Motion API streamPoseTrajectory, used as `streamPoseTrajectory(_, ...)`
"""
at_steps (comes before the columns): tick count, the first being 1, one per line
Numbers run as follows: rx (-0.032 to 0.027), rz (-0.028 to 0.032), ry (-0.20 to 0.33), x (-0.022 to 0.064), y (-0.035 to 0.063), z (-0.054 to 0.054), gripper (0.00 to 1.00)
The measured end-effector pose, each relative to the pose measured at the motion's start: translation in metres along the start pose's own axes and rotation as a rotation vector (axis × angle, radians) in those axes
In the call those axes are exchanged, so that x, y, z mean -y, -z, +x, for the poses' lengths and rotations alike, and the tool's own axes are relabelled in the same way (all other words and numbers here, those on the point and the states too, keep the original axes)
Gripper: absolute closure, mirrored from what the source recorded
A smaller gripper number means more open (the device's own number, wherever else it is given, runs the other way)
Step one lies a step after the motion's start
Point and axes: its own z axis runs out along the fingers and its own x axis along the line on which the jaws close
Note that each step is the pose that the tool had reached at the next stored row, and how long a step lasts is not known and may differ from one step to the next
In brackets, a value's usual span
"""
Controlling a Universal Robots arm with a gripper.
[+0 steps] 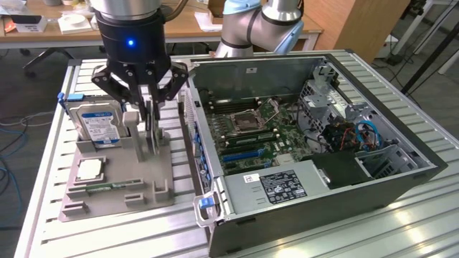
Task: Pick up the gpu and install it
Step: 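Pick up the gpu and move the gpu toward the slot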
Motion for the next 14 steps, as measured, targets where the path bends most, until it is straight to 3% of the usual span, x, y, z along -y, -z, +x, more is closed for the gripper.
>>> streamPoseTrajectory(14, -0.0001, -0.0015, 0.0, -0.0003, 0.0168, 0.0, 0.73)
